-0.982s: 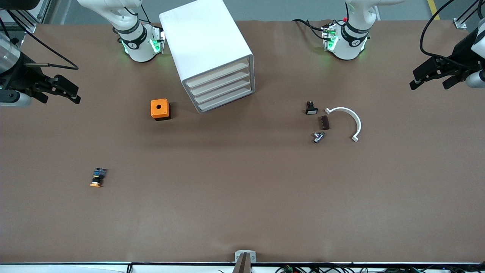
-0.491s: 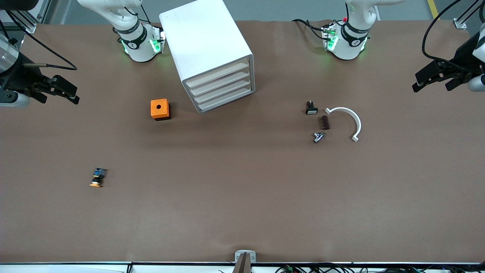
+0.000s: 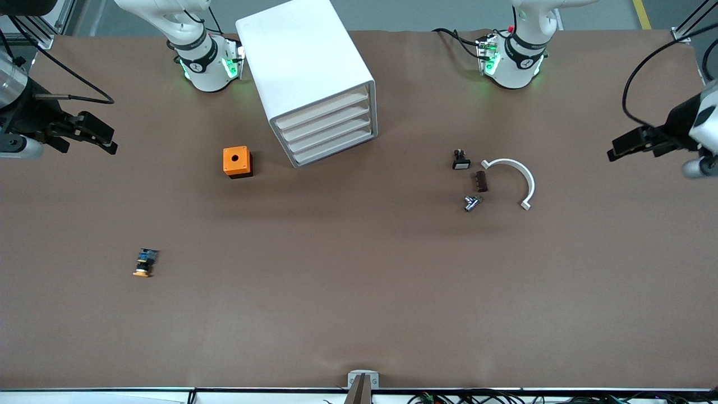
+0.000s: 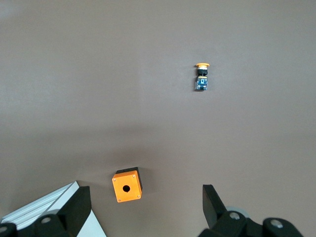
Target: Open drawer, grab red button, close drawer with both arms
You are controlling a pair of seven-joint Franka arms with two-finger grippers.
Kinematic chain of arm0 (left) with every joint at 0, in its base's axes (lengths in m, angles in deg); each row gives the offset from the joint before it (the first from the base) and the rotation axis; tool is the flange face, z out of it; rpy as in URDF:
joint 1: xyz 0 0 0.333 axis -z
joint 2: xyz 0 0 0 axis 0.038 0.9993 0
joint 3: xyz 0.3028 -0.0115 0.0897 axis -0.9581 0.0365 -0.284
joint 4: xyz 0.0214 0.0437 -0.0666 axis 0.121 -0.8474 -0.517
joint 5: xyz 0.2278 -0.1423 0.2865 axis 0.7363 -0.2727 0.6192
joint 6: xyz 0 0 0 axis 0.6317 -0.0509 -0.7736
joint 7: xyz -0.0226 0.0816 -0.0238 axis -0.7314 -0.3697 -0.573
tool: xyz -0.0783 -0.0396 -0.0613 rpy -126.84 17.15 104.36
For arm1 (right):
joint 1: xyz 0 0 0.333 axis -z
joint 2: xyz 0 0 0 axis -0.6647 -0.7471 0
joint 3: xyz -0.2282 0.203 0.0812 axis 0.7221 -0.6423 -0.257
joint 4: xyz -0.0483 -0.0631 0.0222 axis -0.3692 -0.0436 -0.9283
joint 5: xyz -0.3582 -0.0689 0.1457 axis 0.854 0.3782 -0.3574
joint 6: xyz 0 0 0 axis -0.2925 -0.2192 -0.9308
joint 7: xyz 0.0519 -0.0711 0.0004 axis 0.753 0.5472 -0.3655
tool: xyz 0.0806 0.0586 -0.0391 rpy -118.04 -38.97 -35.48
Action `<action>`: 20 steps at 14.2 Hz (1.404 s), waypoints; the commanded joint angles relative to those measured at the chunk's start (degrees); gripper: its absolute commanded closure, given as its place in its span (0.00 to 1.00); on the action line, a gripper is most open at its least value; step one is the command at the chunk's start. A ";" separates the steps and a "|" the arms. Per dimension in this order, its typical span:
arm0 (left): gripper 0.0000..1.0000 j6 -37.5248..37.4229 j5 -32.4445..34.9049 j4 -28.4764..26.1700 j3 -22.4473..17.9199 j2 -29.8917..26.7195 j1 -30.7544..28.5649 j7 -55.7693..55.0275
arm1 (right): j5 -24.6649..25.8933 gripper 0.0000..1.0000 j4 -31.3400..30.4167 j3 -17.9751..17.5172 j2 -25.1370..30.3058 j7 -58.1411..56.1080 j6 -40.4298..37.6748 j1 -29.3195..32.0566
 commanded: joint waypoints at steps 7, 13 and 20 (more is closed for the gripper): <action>0.01 -0.69 0.59 3.31 1.27 11.56 1.88 -0.45 | -0.90 0.00 -1.06 -0.09 1.08 -0.77 0.21 0.58; 0.01 -6.83 -8.71 12.87 1.27 20.69 11.89 -25.27 | -0.90 0.00 -1.06 -0.09 1.08 -0.77 0.12 0.58; 0.01 -7.55 -25.06 20.27 1.62 32.92 21.74 -64.29 | -0.90 0.00 -0.71 -0.09 0.91 -0.34 -0.06 0.49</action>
